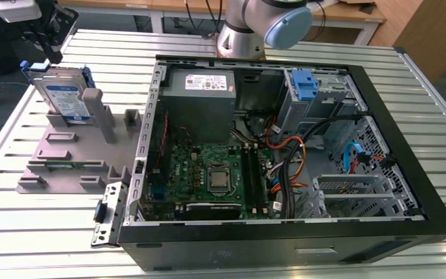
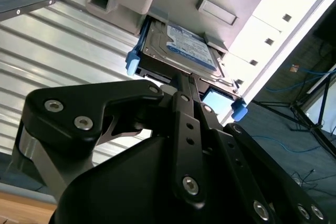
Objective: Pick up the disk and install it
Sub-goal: 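Reach for the disk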
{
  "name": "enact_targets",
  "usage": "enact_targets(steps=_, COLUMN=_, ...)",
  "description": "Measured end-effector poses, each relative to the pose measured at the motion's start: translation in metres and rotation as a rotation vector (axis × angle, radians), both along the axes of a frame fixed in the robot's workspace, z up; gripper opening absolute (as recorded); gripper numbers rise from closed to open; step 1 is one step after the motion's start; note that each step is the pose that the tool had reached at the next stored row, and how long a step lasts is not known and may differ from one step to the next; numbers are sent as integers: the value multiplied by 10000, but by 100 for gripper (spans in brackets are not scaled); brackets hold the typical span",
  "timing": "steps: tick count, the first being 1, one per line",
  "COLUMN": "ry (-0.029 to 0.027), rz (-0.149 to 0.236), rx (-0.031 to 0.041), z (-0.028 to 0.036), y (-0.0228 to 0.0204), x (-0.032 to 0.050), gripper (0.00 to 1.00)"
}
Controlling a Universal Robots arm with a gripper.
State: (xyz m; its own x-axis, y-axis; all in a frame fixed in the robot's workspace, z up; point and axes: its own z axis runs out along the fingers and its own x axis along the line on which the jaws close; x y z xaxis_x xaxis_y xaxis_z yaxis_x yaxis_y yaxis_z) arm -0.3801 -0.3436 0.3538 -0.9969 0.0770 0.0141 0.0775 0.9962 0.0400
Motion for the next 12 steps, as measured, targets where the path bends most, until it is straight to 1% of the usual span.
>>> enact_targets(steps=7, ry=19, rz=14, rx=-3, z=-1, y=0, x=1, gripper=11)
enact_targets(steps=12, ry=16, rz=421, rx=-1, z=-29, y=7, x=-5, gripper=11)
